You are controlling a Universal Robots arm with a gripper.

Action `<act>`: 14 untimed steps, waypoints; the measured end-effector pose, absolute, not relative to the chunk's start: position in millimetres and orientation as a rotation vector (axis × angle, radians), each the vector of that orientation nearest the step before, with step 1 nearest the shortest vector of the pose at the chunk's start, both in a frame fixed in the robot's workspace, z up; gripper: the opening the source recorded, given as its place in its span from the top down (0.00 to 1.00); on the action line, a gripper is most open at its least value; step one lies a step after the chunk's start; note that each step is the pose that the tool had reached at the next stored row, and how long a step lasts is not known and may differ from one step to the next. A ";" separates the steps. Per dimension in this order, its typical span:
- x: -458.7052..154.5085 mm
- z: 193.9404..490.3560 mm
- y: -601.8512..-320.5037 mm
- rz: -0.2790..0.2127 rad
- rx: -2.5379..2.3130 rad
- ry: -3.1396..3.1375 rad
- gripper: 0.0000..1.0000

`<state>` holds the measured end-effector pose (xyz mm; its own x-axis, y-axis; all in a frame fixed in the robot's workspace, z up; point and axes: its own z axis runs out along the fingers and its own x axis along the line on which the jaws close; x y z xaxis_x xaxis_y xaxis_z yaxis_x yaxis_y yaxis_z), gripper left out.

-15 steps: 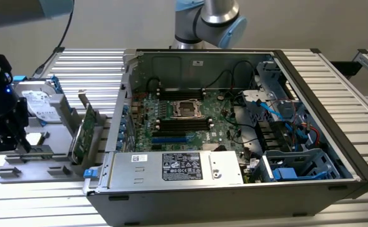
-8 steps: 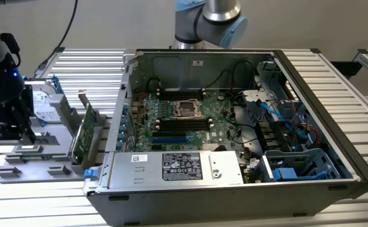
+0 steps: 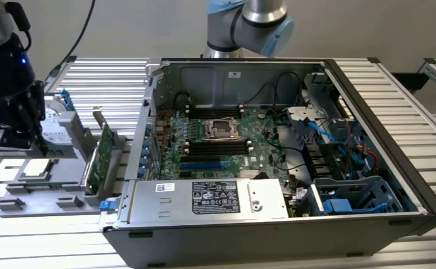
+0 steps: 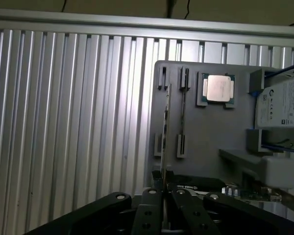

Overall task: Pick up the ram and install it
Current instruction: 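Pick up the ram and move it above insertion slot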

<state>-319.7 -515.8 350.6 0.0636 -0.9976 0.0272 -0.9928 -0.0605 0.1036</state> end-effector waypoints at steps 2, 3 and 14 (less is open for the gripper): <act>-315.1 358.6 -515.8 -0.078 2.221 -2.085 0.86; -313.0 361.8 -515.8 -0.078 2.222 -2.084 0.86; -289.2 382.6 -515.0 -0.078 2.231 -2.073 0.86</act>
